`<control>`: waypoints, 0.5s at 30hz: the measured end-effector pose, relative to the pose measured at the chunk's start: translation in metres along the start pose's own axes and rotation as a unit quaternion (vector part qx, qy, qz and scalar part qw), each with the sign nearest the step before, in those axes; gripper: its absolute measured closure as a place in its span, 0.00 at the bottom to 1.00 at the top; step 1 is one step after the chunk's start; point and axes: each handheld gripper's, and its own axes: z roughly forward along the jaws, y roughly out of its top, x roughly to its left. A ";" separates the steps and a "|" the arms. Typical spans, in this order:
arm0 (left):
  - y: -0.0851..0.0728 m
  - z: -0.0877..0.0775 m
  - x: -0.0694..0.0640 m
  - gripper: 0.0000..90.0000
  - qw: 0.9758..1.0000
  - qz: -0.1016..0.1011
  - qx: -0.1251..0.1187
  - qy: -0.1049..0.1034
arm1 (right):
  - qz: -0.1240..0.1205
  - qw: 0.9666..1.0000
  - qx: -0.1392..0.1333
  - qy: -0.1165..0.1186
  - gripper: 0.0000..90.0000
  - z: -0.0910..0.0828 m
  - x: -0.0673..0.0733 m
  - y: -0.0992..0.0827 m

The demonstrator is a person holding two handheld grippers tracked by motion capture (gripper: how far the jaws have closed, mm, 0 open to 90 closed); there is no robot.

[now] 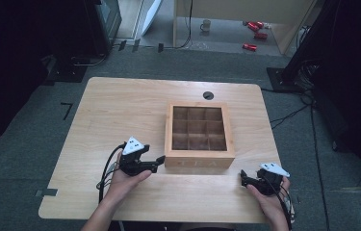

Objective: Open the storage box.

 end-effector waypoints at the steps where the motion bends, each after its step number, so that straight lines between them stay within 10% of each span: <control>1: -0.001 0.002 -0.003 0.25 1.000 0.010 0.004 -0.008 | 0.000 1.000 0.000 0.000 0.10 0.000 0.000 0.000; 10: -0.003 0.012 -0.009 0.28 1.000 0.018 0.020 -0.003 | 0.003 1.000 0.000 -0.005 0.18 -0.001 0.002 0.002; 15: -0.007 0.018 -0.012 0.33 0.999 0.017 0.029 -0.003 | 0.002 0.999 -0.043 0.006 0.27 -0.011 0.015 0.009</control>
